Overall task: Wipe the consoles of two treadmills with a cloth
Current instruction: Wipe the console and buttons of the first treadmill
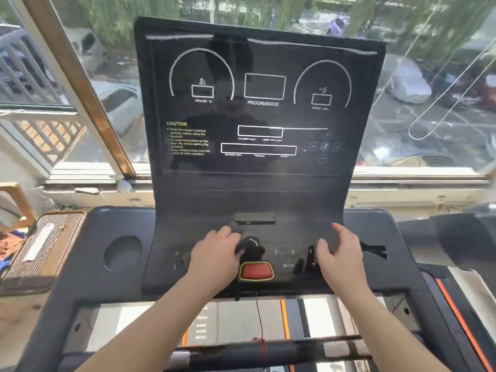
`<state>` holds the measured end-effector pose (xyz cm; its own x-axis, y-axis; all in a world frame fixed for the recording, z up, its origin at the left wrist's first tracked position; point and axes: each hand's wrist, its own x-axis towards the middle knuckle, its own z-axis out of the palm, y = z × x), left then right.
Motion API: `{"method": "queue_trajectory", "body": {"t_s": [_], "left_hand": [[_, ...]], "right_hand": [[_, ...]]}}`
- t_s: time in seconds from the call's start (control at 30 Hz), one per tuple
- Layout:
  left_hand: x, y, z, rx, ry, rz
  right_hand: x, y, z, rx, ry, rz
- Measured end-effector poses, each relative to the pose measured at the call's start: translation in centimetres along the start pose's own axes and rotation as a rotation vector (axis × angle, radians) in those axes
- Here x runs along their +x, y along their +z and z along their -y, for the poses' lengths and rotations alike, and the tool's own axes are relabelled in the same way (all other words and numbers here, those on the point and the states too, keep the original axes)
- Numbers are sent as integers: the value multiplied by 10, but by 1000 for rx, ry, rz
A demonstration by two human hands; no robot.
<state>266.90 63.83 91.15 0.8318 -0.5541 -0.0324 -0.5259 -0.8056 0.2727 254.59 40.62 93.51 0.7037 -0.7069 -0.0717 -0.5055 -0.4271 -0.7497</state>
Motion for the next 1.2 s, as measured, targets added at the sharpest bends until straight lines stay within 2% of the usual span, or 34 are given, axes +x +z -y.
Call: {"method": "queue_trajectory", "body": {"t_s": [0.2,0.3,0.4,0.5,0.6,0.67,0.73,0.8,0.87,0.93,0.97,1.03,1.1,1.17,1.2], "left_hand": [[20,15,-67,15,94,90],[28,28,-117,30,139,71],[29,42,-166,48,164,75],[35,58,-189,84,241,61],[62,62,-198,146,133,-48],[70,63,-208,146,11,-67],[61,68,-222,126,-21,-61],[35,76,-234,76,42,-43],[9,85,-240,60,188,22],[9,90,-236,71,349,47],[19,88,-230,82,374,32],[47,78,-210,122,298,-49],[66,68,-194,113,117,-138],[64,65,-200,92,5,-147],[55,68,-211,73,3,-127]], "right_hand": [[33,-31,-33,-19,100,144],[46,-38,-46,-90,101,225],[54,-49,-61,-297,-23,188],[68,-63,-77,-392,-121,219],[82,-76,-83,-284,-124,296],[86,-81,-87,-192,-129,344],[88,-83,-94,-137,-142,383],[88,-83,-97,-139,-188,375],[88,-85,-95,-165,-234,359],[92,-84,-94,-209,-258,363],[93,-84,-94,-231,-266,374],[96,-83,-95,-263,-271,399],[98,-81,-95,-272,-264,423],[99,-80,-94,-273,-259,416],[99,-79,-92,-289,-266,400]]}}
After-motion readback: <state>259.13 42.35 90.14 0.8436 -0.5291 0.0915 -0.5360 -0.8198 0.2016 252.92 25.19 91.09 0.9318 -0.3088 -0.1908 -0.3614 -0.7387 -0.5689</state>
